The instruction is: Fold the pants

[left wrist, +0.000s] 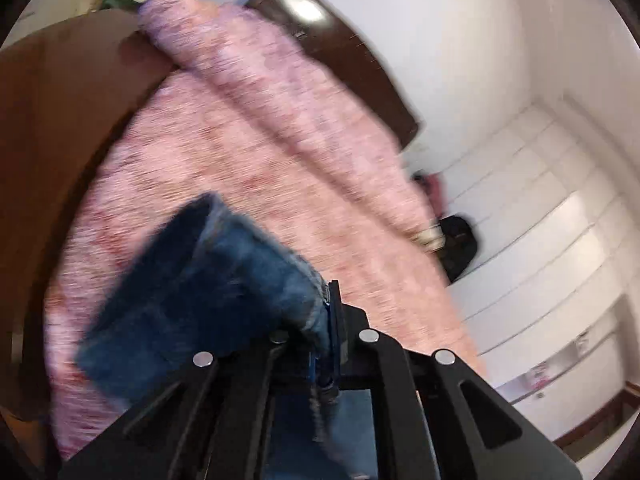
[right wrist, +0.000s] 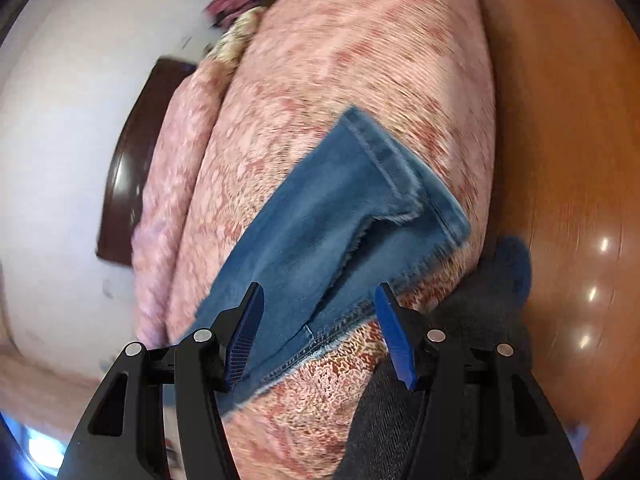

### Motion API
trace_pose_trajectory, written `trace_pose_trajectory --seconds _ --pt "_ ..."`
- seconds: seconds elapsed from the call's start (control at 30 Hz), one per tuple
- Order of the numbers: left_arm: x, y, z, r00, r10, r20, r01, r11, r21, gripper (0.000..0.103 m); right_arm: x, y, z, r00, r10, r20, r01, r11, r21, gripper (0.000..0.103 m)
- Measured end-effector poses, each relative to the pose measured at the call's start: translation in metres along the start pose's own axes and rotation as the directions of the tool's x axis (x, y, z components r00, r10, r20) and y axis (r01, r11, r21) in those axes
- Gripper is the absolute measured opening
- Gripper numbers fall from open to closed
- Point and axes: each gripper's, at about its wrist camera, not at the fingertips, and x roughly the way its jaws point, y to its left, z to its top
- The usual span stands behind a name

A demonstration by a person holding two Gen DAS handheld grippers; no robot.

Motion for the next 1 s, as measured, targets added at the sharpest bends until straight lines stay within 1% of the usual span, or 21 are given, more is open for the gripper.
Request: trace_pose_trajectory --seconds 0.07,0.13,0.17,0.2,0.3,0.33,0.4,0.43,0.47,0.5,0.53,0.57,0.63,0.7,0.73,0.77,0.83,0.87,0.9,0.97,1.0 --pt "0.013 0.034 -0.010 0.989 0.129 -0.075 -0.129 0.992 0.000 0.004 0.004 -0.014 -0.001 0.999 0.044 -0.003 -0.043 0.995 0.089 0.057" --pt "0.016 0.057 -0.022 0.977 0.179 -0.117 -0.183 0.983 -0.017 0.004 0.009 -0.024 -0.001 0.995 0.101 0.012 -0.101 0.979 0.176 0.057" --pt "0.015 0.059 -0.027 0.976 0.182 -0.117 -0.185 0.983 -0.018 0.004 0.012 -0.026 0.000 0.990 0.138 0.027 -0.140 0.969 0.202 0.057" --pt "0.013 0.061 -0.030 0.979 0.175 -0.108 -0.179 0.983 -0.026 0.005 0.013 -0.025 0.001 0.990 0.137 0.033 -0.141 0.969 0.205 0.057" --pt "0.013 0.060 -0.028 0.979 0.175 -0.102 -0.179 0.983 -0.042 0.005 0.022 -0.024 0.007 0.996 0.075 0.043 -0.082 0.977 0.196 0.056" --pt "0.014 0.056 -0.027 0.977 0.183 -0.106 -0.187 0.982 -0.022 0.005 0.026 -0.024 0.009 0.998 0.044 0.043 -0.051 0.979 0.197 0.050" --pt "0.013 0.052 -0.031 0.975 0.189 -0.115 -0.190 0.982 0.000 0.005 0.035 -0.023 0.014 0.998 0.047 0.036 -0.053 0.978 0.200 0.041" --pt "0.014 0.052 -0.030 0.973 0.192 -0.125 -0.193 0.981 0.003 0.006 0.040 -0.021 0.016 0.999 0.032 0.033 -0.038 0.980 0.197 0.029" --pt "0.015 0.053 -0.028 0.971 0.194 -0.136 -0.195 0.981 0.006 0.006 0.043 -0.020 0.019 0.999 0.004 0.047 -0.013 0.981 0.193 0.011" --pt "0.018 0.054 -0.025 0.970 0.197 -0.141 -0.197 0.980 0.013 0.006 0.047 -0.020 0.021 0.999 0.012 0.052 -0.022 0.981 0.193 0.002" --pt "0.020 0.053 -0.022 0.969 0.202 -0.144 -0.201 0.979 0.024 0.006 0.052 -0.020 0.025 0.999 -0.004 0.035 -0.003 0.981 0.193 0.001" --pt "0.021 0.050 -0.020 0.967 0.211 -0.145 -0.207 0.977 0.043 0.006 0.054 -0.012 0.029 1.000 -0.007 0.019 0.003 0.984 0.180 0.001" --pt "0.020 0.042 -0.015 0.970 0.207 -0.129 -0.199 0.978 0.067 0.006 0.045 0.033 0.038 0.997 0.062 0.037 -0.063 0.998 0.030 0.001" --pt "0.013 0.034 -0.012 0.982 0.169 -0.084 -0.162 0.983 0.092 0.008 0.016 0.075 0.045 0.970 0.217 0.106 -0.205 0.972 -0.111 0.001" --pt "0.012 0.033 -0.013 0.982 0.172 -0.076 -0.163 0.980 0.116 0.008 0.005 0.083 0.045 0.965 0.228 0.131 -0.206 0.965 -0.163 0.001" --pt "0.014 0.035 -0.015 0.979 0.184 -0.084 -0.173 0.977 0.124 0.008 -0.002 0.079 0.044 0.965 0.215 0.150 -0.187 0.965 -0.181 0.001" --pt "0.019 0.048 -0.022 0.970 0.209 -0.125 -0.195 0.974 0.116 0.009 0.010 0.042 0.044 0.990 0.093 0.104 -0.080 0.989 -0.121 0.001" --pt "0.021 0.056 -0.029 0.962 0.220 -0.163 -0.202 0.972 0.116 0.009 0.022 0.021 0.041 0.998 -0.015 0.068 0.022 0.993 -0.113 0.001" --pt "0.021 0.057 -0.033 0.956 0.233 -0.178 -0.211 0.969 0.130 0.009 0.039 0.000 0.032 0.991 -0.133 0.012 0.134 0.984 -0.120 0.001" --pt "0.019 0.056 -0.040 0.945 0.268 -0.186 -0.239 0.957 0.162 0.009 0.052 -0.015 0.020 0.986 -0.161 -0.028 0.157 0.981 -0.115 0.001" --pt "0.017 0.056 -0.039 0.946 0.266 -0.184 -0.240 0.959 0.151 0.009 0.052 -0.020 0.020 0.990 -0.135 -0.025 0.133 0.987 -0.092 0.001"
